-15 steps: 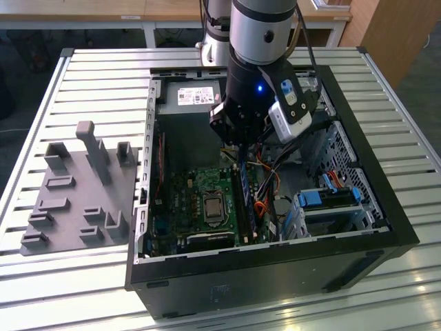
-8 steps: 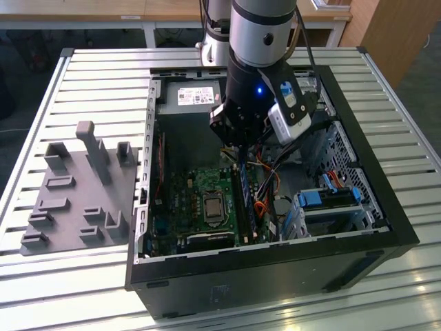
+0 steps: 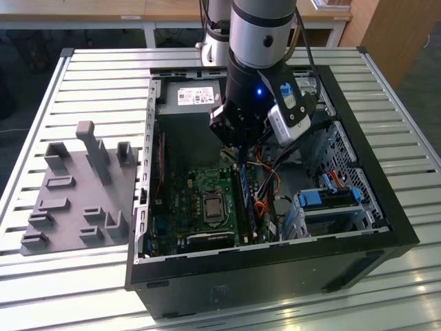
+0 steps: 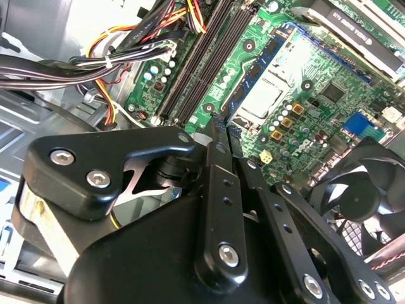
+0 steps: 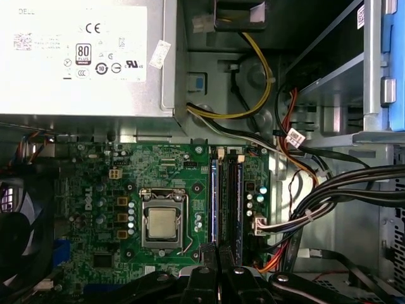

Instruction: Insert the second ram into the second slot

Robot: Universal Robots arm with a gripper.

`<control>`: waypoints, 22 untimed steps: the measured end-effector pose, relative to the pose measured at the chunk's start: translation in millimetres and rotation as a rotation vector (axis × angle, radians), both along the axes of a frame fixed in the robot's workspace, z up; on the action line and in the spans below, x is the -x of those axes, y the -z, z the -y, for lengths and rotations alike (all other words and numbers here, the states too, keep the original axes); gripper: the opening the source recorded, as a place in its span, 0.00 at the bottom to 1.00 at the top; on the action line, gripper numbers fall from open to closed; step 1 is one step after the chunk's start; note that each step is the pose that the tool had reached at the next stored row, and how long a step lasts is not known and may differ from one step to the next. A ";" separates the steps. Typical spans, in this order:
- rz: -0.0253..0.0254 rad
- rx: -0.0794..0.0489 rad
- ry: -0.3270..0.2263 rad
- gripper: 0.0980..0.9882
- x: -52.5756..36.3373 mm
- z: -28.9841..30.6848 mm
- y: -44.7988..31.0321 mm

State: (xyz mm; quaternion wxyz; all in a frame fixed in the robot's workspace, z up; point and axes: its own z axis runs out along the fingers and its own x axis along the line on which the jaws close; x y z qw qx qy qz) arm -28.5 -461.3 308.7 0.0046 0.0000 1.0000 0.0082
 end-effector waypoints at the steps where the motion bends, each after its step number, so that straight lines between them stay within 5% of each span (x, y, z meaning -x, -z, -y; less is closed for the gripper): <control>1: 0.0000 0.000 0.000 0.04 0.0 0.0 0.3; 22: -0.0001 0.000 0.000 0.04 0.0 0.0 8.2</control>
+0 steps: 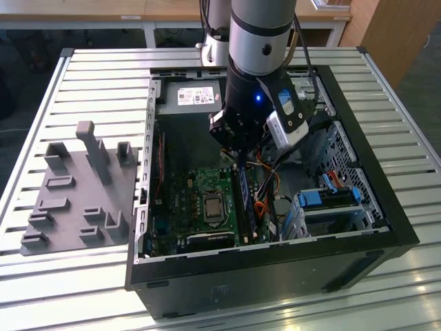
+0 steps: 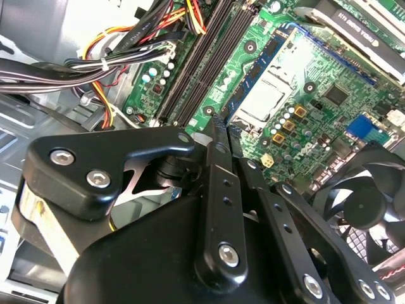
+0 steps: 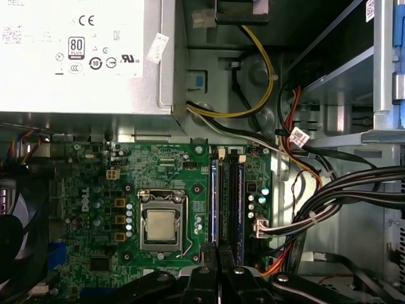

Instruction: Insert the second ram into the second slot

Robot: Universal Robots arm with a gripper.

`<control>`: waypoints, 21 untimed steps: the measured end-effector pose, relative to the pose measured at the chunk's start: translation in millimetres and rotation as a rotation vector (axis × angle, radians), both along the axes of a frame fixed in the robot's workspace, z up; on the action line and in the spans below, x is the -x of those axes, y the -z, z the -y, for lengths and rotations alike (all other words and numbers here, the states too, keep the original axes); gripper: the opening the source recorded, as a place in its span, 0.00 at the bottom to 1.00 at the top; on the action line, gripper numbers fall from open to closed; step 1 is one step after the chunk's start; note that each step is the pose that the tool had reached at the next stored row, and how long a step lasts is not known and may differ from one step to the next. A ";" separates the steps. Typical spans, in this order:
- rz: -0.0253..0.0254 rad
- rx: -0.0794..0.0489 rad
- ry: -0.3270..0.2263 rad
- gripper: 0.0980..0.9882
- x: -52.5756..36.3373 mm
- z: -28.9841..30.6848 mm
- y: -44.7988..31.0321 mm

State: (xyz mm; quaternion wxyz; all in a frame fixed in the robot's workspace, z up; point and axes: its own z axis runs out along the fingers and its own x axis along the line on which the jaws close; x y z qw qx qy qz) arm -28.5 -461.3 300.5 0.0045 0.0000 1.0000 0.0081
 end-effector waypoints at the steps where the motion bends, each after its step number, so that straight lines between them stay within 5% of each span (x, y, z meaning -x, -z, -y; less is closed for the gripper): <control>1: 0.0000 0.000 0.000 0.04 0.0 0.0 0.4; 21: 0.0001 0.000 -0.011 0.04 0.0 0.0 7.0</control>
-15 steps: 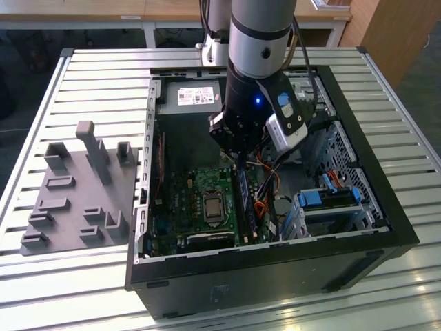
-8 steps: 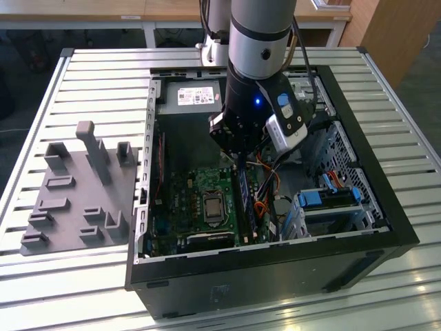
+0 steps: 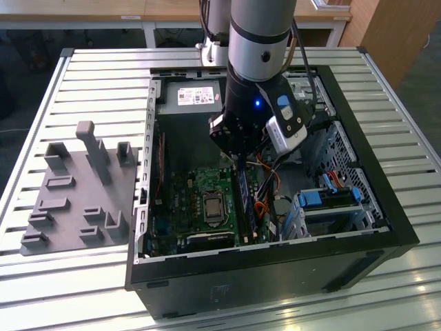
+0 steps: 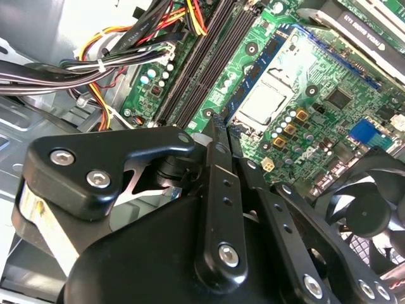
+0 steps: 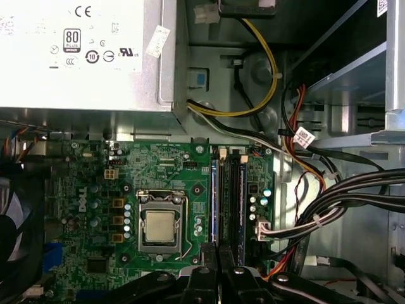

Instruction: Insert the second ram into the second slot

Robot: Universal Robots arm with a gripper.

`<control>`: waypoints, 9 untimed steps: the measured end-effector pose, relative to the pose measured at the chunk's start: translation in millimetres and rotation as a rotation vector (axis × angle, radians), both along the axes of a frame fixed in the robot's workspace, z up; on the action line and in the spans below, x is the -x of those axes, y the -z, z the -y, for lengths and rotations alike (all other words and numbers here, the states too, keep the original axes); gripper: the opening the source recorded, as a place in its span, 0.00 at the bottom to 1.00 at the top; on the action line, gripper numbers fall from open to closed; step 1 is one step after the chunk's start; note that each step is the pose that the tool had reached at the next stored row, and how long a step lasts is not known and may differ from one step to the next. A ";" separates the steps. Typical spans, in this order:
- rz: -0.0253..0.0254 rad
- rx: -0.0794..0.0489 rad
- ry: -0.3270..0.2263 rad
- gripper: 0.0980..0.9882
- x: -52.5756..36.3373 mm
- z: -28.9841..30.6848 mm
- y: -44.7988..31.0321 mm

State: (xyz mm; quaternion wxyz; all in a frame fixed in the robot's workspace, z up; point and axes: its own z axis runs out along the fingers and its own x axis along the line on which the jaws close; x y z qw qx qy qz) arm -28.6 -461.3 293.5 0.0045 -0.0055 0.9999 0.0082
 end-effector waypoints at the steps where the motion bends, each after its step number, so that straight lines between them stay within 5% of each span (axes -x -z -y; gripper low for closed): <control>1: 0.0000 0.000 0.000 0.04 0.0 0.0 0.3; 9: 0.0000 -0.001 -0.001 0.04 0.0 0.0 3.2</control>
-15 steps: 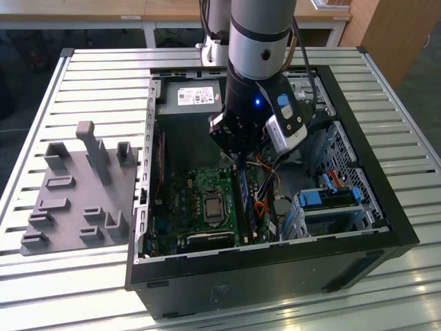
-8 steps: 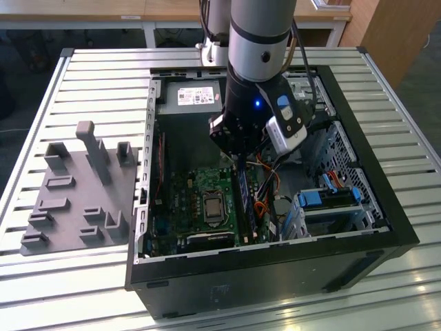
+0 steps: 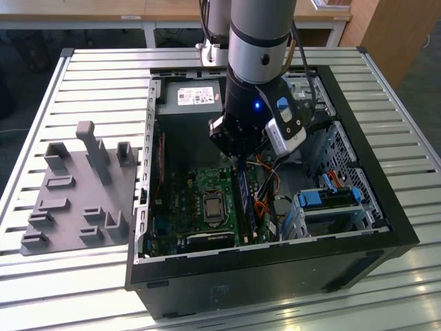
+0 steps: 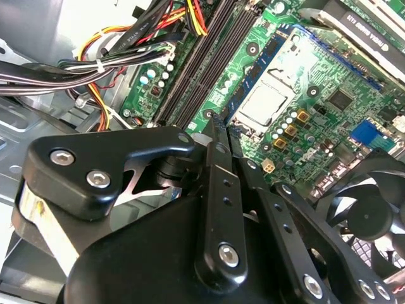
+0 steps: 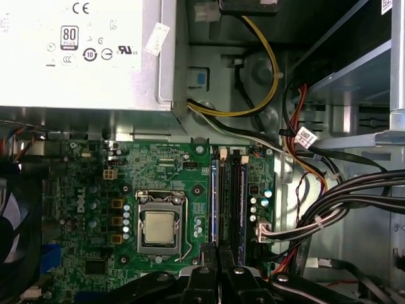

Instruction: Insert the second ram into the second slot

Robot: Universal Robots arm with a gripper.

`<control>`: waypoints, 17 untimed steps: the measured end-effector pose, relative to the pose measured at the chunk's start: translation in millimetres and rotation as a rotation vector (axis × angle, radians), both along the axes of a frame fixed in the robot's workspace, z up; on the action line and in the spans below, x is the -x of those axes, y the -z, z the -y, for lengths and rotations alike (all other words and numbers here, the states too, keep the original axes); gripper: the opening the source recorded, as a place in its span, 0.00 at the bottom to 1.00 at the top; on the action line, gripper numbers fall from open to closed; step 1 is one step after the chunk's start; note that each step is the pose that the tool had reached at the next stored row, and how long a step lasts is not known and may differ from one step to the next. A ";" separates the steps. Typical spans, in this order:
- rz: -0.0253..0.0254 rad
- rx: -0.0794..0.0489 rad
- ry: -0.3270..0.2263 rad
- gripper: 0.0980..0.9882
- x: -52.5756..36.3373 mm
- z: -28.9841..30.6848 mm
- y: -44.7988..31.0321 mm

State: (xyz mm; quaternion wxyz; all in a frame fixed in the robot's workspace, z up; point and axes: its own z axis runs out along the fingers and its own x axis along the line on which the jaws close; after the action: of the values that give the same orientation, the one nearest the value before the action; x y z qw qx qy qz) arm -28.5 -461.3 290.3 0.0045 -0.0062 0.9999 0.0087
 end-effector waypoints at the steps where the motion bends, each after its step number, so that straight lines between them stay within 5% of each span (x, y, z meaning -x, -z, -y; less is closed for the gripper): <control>1: 0.0000 0.000 0.000 0.04 0.0 0.0 0.8; 17: -0.0047 0.001 0.000 0.04 -0.1 0.0 5.5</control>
State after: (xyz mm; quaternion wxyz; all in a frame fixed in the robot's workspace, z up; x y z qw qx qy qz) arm -28.4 -461.3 284.8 0.0022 -0.0061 0.9999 0.0083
